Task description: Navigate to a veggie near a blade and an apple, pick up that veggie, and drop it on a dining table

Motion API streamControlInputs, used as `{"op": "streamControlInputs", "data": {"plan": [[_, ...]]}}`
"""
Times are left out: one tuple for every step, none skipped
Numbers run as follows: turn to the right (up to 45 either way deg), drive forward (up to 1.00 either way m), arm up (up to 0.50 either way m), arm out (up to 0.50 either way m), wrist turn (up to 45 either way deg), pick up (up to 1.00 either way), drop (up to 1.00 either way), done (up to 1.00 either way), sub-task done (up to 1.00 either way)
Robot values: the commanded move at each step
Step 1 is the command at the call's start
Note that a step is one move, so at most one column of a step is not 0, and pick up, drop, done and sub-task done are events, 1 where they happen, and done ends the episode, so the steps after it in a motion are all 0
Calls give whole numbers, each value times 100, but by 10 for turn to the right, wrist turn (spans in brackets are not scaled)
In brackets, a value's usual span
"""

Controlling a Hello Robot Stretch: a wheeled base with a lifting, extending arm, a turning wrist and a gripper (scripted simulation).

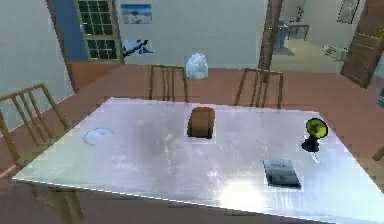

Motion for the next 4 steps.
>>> {"op": "streamControlInputs", "data": {"plan": [[-450, 0, 0, 0, 0, 0, 0, 0, 0], [-270, 0, 0, 0, 0, 0, 0, 0, 0], [450, 0, 0, 0, 0, 0, 0, 0, 0], [150, 0, 0, 0, 0, 0, 0, 0, 0]]}}
